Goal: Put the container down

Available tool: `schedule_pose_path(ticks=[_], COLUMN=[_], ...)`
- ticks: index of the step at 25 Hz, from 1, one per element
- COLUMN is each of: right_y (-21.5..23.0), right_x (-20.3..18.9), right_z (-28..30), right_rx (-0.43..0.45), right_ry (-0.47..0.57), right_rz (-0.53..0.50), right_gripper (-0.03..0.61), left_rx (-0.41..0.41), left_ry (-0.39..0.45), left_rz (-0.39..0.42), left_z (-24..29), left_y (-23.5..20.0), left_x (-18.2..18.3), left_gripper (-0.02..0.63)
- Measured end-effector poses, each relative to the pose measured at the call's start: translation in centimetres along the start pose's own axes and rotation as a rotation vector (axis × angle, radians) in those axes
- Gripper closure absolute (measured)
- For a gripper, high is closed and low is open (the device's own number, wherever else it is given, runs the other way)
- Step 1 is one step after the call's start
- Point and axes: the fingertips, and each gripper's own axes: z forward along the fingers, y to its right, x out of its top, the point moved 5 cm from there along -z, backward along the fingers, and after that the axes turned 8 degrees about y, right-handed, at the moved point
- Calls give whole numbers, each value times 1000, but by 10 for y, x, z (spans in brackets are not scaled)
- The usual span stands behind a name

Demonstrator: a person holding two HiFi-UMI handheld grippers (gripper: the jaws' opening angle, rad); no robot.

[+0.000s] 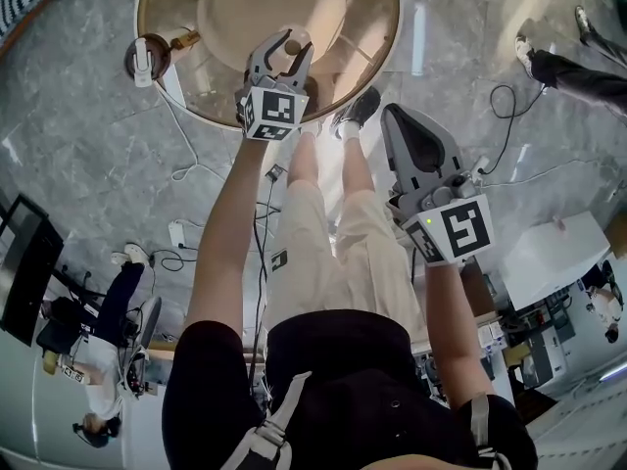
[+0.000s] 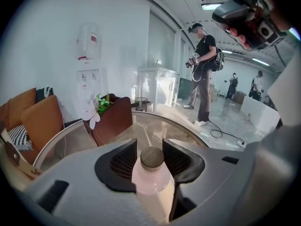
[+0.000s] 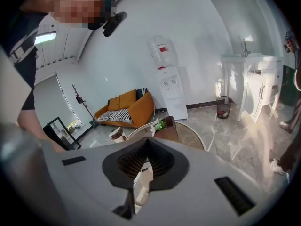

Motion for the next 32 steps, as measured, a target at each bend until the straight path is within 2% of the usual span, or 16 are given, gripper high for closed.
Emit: schedule_pose_path(ticks=[18, 25, 32], right_y=[-53, -73, -89], right_x=[45, 76, 97], right_z=[-45, -74, -110], right_rx=[14, 17, 21], right_ry=[64, 111, 150], right_rz=[-77, -114, -106], right_gripper=[574, 574, 574], left_rx=[74, 109, 118], left_ry=[96, 130, 218], left_rz=[-67, -71, -63], left_z=[-66, -107, -152], left_y=[15, 21, 35], left_x=[74, 122, 181], left_gripper=[451, 457, 468])
